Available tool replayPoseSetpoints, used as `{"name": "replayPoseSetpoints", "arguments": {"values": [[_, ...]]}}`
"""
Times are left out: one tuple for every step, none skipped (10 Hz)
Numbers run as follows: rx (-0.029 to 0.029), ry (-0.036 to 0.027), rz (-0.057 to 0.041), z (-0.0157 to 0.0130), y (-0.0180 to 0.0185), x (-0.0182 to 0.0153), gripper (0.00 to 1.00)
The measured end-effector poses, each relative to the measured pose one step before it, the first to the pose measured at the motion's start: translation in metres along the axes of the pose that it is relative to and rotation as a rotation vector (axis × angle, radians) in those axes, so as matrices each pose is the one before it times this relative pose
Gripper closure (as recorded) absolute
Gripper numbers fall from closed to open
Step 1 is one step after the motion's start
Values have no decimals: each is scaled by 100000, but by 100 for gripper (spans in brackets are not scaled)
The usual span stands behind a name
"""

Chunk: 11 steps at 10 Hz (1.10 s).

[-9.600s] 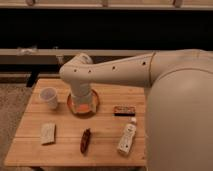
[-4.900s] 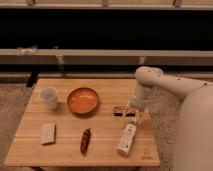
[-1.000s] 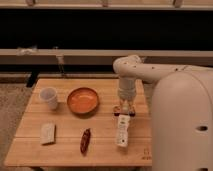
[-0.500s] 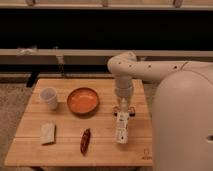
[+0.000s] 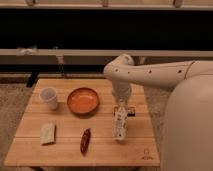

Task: Stand the bottle upright

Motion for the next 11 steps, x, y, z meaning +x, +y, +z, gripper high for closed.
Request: {"name": "replayPoseSetpoints", "arguments": {"values": [[78, -3350, 1529, -300, 24, -178, 100], [-74, -2490, 769, -310, 96, -144, 100], [107, -2753, 877, -419, 198, -196, 100], [361, -2305, 480, -314, 243, -185, 100], [201, -1907, 330, -300, 185, -185, 100], [748, -3046, 848, -416, 16, -367, 100], [271, -1711, 397, -237, 35, -204, 100], [117, -1680, 104, -232, 145, -167, 100], [-578, -2079, -6, -245, 208, -228, 100], [219, -241, 116, -6, -117, -43, 100], [-35, 18, 17, -13, 17, -1, 100]]}}
